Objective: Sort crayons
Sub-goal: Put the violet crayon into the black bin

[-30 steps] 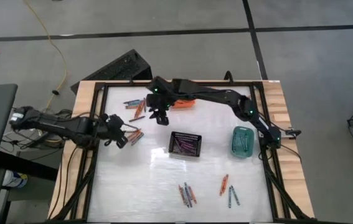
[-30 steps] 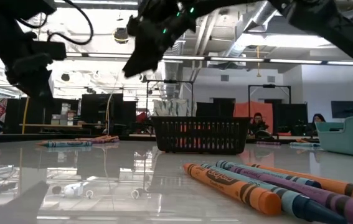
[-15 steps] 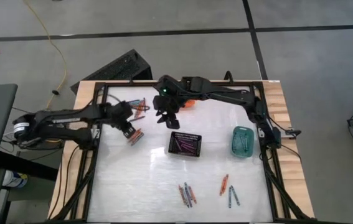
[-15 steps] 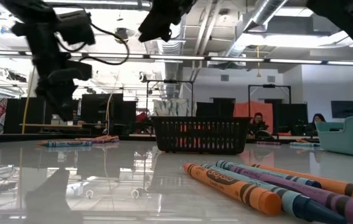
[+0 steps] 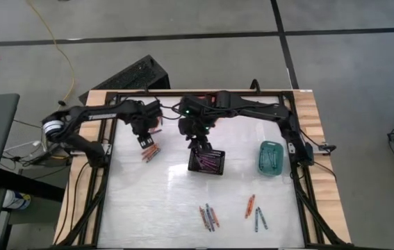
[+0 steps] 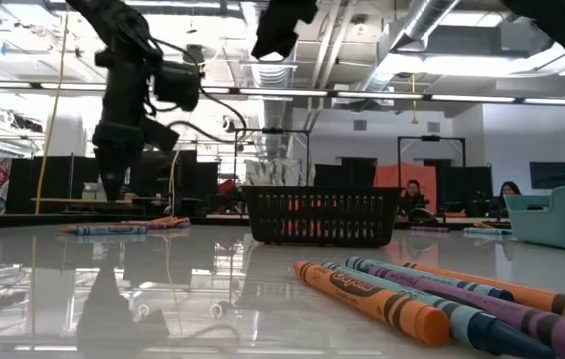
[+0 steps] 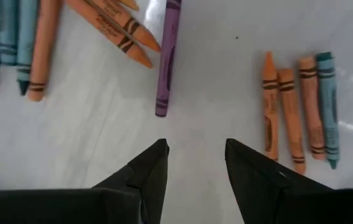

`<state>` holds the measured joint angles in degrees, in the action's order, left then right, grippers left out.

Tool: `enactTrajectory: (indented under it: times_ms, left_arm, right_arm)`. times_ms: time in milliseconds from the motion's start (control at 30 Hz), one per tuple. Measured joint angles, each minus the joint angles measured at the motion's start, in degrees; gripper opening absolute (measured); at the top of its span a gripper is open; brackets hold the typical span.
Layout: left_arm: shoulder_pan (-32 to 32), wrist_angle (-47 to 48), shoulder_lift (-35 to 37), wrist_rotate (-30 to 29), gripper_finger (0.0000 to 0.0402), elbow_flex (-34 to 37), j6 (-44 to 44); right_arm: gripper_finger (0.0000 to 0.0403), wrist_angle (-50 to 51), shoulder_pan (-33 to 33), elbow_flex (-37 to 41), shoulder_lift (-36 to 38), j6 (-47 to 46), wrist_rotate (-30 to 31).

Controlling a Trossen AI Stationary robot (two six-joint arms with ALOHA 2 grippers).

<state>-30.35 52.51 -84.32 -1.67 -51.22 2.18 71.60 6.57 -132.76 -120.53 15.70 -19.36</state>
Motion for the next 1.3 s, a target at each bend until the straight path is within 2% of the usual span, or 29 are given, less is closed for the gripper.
enactTrajectory:
  times_ms: [133,433,800,1133,1300]
  left_arm:
    - [-0.3,-1.4,-2.3,0.4,0.0149,-0.7,0.7]
    - [-2.6,-3.1,-4.1,2.1,0.0149,-0.7,6.4]
    - [-4.7,-6.2,-8.7,2.3,0.0147,-0.7,8.8]
    - [-6.5,-7.9,-9.9,1.9,0.0084,-0.7,10.6]
    - [-6.8,-6.6,-12.8,4.0,0.0079,-1.1,11.1]
  right_arm:
    - [0.0157,3.0,-0.1,0.0,0.8,-0.2,0.5]
    - [0.0157,3.3,-0.2,0.0,1.6,-0.2,1.6]
    - [0.0157,4.2,-0.2,0.0,1.6,-0.2,1.6]
    - [0.0157,4.7,-0.1,0.0,1.6,-0.2,1.5]
    - [0.0157,4.7,-0.1,0.0,1.6,-0.2,1.5]
